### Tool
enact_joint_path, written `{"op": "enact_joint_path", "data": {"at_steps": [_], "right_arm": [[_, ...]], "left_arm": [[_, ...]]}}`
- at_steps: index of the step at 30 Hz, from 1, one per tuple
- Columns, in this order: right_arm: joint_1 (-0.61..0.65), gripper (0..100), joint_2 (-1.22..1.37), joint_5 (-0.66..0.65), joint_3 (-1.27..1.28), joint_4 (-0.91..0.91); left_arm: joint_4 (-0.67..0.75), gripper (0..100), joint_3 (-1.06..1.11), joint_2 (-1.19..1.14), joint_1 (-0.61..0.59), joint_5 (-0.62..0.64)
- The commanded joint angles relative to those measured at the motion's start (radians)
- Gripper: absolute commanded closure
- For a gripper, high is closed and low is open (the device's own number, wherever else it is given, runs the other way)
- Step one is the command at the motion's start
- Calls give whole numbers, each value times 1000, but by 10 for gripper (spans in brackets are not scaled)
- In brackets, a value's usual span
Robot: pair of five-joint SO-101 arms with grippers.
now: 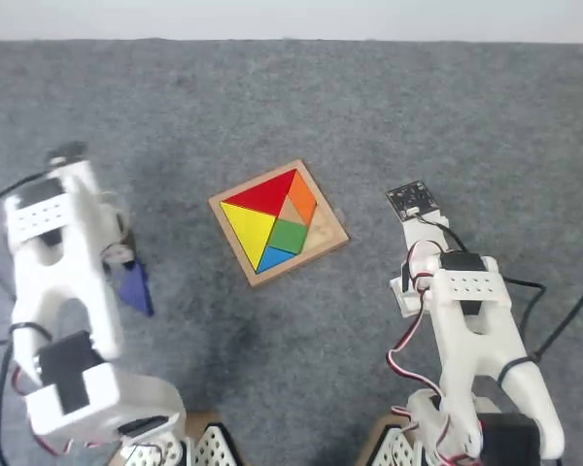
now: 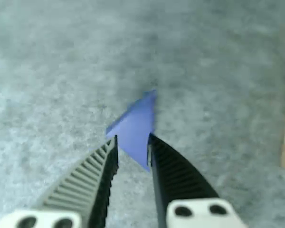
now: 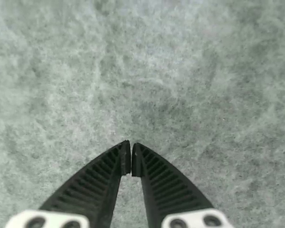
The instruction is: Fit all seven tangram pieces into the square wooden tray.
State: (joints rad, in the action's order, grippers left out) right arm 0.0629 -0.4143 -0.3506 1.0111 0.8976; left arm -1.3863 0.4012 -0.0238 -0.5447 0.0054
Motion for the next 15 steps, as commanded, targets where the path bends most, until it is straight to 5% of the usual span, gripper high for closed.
{"op": "enact_joint_path", "data": {"at_steps": [1, 15], "right_arm": [[-2, 986, -44, 5, -3, -8], [-1, 986, -41, 5, -3, -8]], "left_arm": [[68, 844, 51, -8, -18, -60], [181, 834, 107, -95, -37, -152]]}}
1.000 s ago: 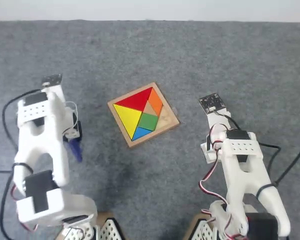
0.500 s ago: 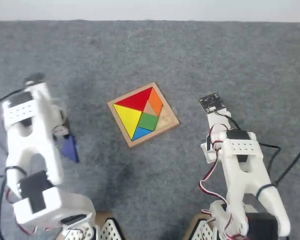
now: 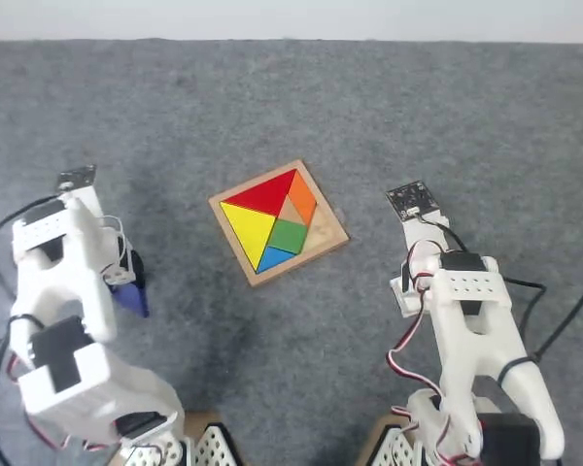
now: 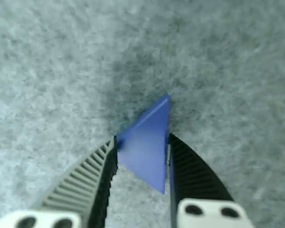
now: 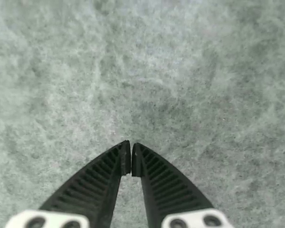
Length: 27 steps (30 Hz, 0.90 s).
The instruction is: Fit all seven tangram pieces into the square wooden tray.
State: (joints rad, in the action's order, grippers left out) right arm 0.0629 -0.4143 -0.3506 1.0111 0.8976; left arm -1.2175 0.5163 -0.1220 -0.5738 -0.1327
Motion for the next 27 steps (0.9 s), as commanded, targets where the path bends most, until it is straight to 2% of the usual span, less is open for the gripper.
{"op": "enact_joint_path", "data": {"at_steps": [1, 11, 17, 27], "right_arm": [[-1, 986, -41, 5, -3, -8], [-1, 986, -38, 5, -3, -12], [1, 986, -36, 5, -3, -15], [1, 986, -36, 5, -3, -16]], "left_arm": [[12, 834, -8, 3, -8, -20], [-37, 829, -85, 14, -40, -43], [-164, 829, -231, 14, -84, -112], [-181, 807, -197, 14, -89, -244]]}}
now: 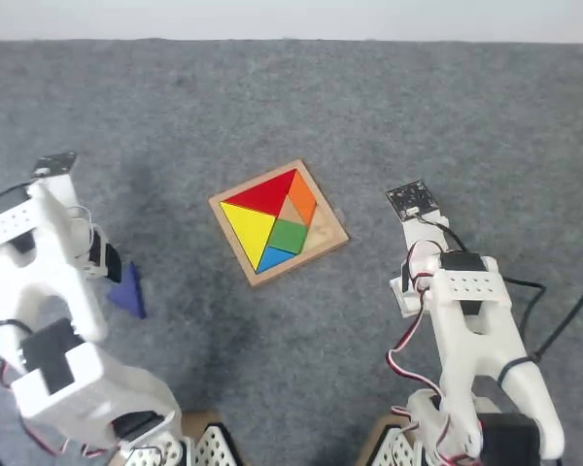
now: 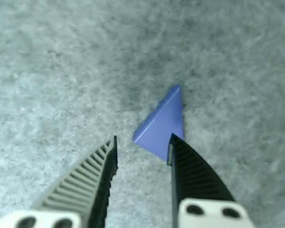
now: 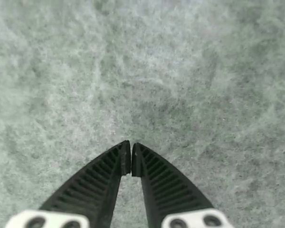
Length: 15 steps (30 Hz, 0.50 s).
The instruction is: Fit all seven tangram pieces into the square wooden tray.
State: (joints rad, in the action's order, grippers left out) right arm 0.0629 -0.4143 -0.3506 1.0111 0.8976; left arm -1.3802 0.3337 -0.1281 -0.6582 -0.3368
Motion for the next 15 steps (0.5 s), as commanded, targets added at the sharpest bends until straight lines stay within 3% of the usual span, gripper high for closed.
{"op": "enact_joint_path", "data": {"at_steps": [1, 4, 7, 10, 13, 15], "right_arm": [[1, 986, -36, 5, -3, -16], [1, 986, -36, 5, -3, -16], [1, 986, -36, 5, -3, -16], [1, 986, -36, 5, -3, -16], [1, 986, -36, 5, -3, -16], [-1, 986, -36, 5, -3, -16]], "left_arm": [[-38, 785, -36, 20, -5, -51], [-178, 734, -125, 11, 11, -150], [-293, 772, -173, 11, 52, -293], [-265, 831, -173, 18, 52, -138], [-135, 779, -147, 35, -9, 49], [-68, 739, -67, 80, -25, 91]]}}
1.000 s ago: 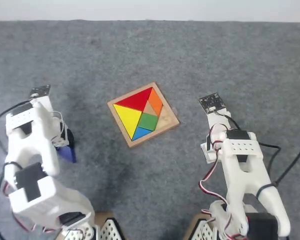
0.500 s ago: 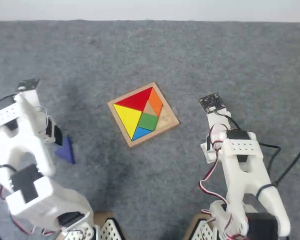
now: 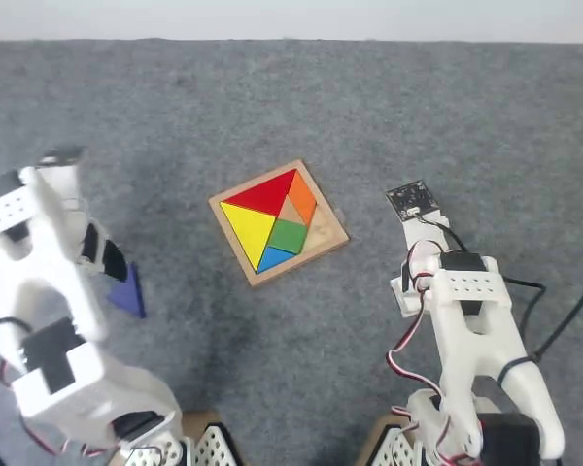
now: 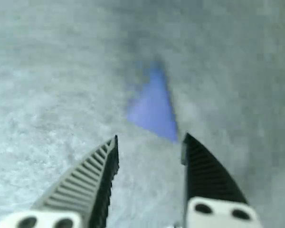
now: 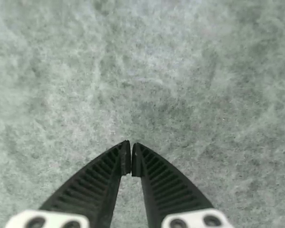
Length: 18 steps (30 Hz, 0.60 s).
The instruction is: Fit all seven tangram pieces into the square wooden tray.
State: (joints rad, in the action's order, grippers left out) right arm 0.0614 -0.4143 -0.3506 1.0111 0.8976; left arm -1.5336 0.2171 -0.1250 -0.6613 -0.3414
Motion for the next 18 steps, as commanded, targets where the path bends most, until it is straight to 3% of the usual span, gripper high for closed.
{"op": "enact_joint_path", "data": {"at_steps": [1, 4, 8, 13, 18], "right_arm": [[2, 986, -36, 5, -3, -16], [2, 986, -36, 5, -3, -16], [2, 986, -36, 5, -3, -16], [2, 986, -36, 5, -3, -10], [2, 986, -36, 5, -3, -8]], "left_arm": [[118, 708, 108, 109, -21, 97], [221, 630, 286, 221, 11, 91], [244, 629, 423, 325, 72, 98], [338, 629, 426, 250, 46, 97], [330, 646, 317, 92, 3, 91]]}}
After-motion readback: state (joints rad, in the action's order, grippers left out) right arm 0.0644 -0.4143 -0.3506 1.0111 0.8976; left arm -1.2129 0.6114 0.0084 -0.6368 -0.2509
